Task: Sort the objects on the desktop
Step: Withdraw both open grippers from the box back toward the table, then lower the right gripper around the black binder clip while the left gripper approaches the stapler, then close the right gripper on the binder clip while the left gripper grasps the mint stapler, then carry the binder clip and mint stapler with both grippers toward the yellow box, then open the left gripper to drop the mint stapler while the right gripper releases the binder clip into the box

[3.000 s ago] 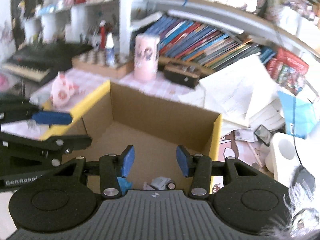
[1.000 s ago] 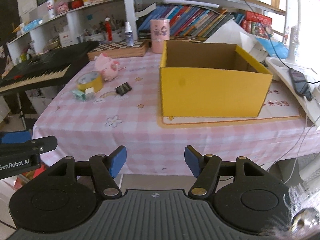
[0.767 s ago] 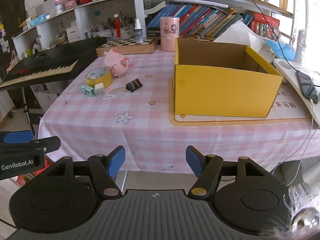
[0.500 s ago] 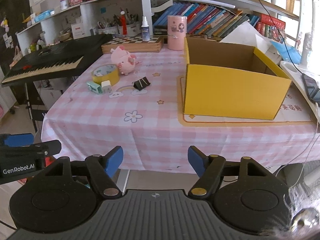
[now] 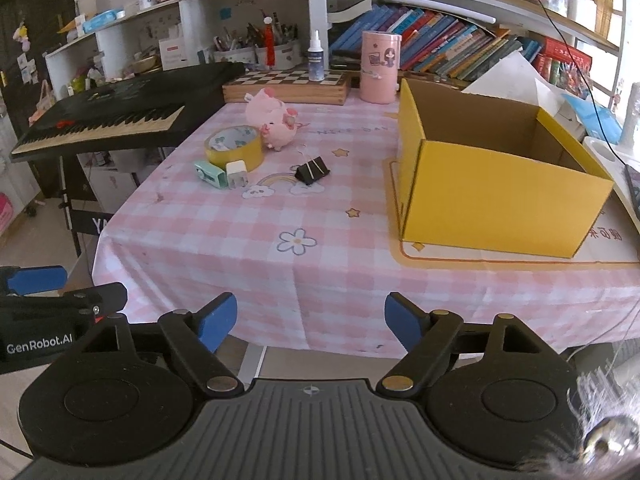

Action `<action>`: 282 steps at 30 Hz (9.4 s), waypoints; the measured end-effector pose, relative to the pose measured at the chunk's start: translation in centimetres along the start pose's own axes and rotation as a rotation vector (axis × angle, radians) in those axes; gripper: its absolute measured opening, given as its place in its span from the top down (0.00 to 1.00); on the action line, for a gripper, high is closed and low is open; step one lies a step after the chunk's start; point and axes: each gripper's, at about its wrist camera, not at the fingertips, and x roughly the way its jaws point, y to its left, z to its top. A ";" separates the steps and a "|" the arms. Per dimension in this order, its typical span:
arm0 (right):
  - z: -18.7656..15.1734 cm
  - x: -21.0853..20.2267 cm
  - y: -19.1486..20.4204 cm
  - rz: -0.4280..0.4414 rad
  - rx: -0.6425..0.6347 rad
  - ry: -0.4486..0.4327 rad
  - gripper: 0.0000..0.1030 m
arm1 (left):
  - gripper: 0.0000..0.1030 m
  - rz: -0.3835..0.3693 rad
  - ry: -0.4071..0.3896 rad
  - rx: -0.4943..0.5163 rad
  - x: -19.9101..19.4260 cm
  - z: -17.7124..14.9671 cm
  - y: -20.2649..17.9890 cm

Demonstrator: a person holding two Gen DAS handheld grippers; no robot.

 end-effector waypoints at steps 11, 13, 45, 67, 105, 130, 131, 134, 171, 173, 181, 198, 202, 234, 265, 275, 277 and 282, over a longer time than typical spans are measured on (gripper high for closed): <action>1.0 1.3 1.3 0.003 -0.019 0.013 0.22 | 0.33 -0.012 0.014 -0.020 1.1 0.5 1.3; 1.2 1.7 1.5 0.005 -0.024 0.017 0.22 | 0.33 -0.011 0.019 -0.023 1.5 0.6 1.5; 10.4 14.4 -0.8 0.091 -0.106 0.101 0.23 | 0.33 0.079 0.061 -0.110 11.6 8.9 1.7; 13.7 23.8 -1.3 0.070 -0.157 0.153 0.34 | 0.33 0.119 0.117 -0.146 17.3 12.2 1.5; 13.9 24.4 -0.9 0.171 -0.237 0.174 0.56 | 0.73 0.109 0.154 -0.189 21.5 13.0 1.8; 13.4 16.1 0.2 0.124 -0.147 0.026 0.56 | 0.77 -0.007 -0.027 -0.182 12.0 12.0 3.1; 13.3 15.7 0.2 0.122 -0.143 0.021 0.56 | 0.77 -0.013 -0.035 -0.179 11.6 11.9 3.1; 12.8 14.3 0.5 0.115 -0.134 0.006 0.56 | 0.77 -0.028 -0.049 -0.171 10.6 11.5 3.2; 0.1 -0.4 1.0 -0.008 0.103 -0.001 0.56 | 0.77 -0.255 -0.087 0.050 -1.1 2.4 0.1; -0.6 -1.1 0.2 -0.033 0.135 -0.001 0.56 | 0.77 -0.284 -0.085 0.079 -1.3 2.2 -0.8; -2.5 -3.7 -2.8 -0.146 0.237 -0.017 0.56 | 0.77 -0.394 -0.078 0.188 -1.7 1.8 -4.6; -3.6 -4.6 -7.7 -0.212 0.325 -0.006 0.56 | 0.77 -0.485 -0.065 0.267 -0.8 2.5 -9.8; -3.3 -4.6 -9.1 -0.226 0.336 -0.005 0.56 | 0.77 -0.498 -0.065 0.279 -0.4 3.1 -11.3; 0.2 -2.0 -20.1 -0.217 0.362 0.001 0.56 | 0.77 -0.531 -0.105 0.350 3.4 7.7 -21.9; 13.0 3.5 -28.3 -0.085 0.132 -0.152 0.56 | 0.77 -0.367 -0.091 0.218 11.4 15.6 -27.8; 15.9 9.4 -28.2 -0.035 -0.024 -0.029 0.56 | 0.76 -0.289 0.052 0.201 15.7 15.8 -28.7; 16.3 10.4 -28.0 -0.035 -0.058 -0.009 0.56 | 0.76 -0.274 0.076 0.201 16.2 15.6 -28.7; 17.3 13.4 -27.2 0.001 -0.134 0.081 0.56 | 0.76 -0.258 0.107 0.214 16.8 15.6 -29.0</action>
